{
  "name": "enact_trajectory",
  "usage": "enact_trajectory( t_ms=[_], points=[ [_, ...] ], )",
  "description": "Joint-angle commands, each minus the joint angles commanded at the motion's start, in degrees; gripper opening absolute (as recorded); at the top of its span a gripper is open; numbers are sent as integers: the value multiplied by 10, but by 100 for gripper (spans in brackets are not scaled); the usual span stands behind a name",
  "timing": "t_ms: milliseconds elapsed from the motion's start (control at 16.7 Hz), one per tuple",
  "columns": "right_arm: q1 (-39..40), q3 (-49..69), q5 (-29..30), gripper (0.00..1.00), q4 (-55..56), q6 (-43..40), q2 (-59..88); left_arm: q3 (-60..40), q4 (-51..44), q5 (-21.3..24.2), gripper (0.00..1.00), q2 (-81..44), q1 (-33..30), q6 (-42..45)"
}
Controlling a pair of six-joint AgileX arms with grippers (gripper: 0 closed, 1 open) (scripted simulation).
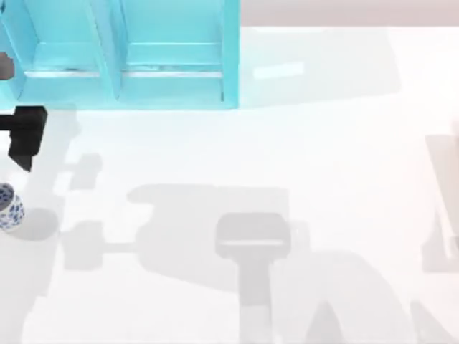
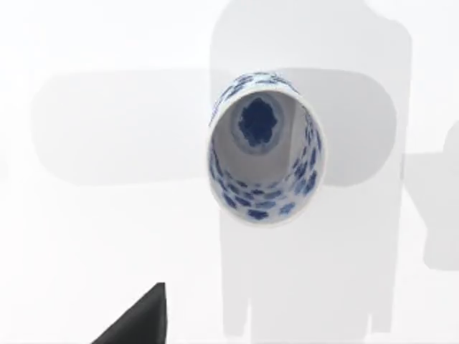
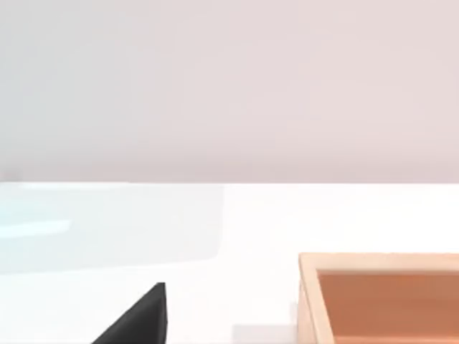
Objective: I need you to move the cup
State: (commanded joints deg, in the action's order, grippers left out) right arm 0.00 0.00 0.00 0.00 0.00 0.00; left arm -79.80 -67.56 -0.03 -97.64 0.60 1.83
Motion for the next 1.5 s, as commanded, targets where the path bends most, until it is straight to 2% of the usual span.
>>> enact_trajectory(
  t_ms=[240,600,780,1140,1500],
  points=[
    [0,0,0,100,0,0,0,-59,-42,1,100,-62,0,1],
    [0,0,0,100,0,0,0,-58,-41,0,100,-62,-1,1],
    [0,0,0,100,0,0,0,-25,-1,1,100,-73,0,2],
    [0,0,0,100,0,0,0,83,154,1,100,-114,2,4],
    [0,0,0,100,0,0,0,100,174,1,100,-121,2,4]
  ],
)
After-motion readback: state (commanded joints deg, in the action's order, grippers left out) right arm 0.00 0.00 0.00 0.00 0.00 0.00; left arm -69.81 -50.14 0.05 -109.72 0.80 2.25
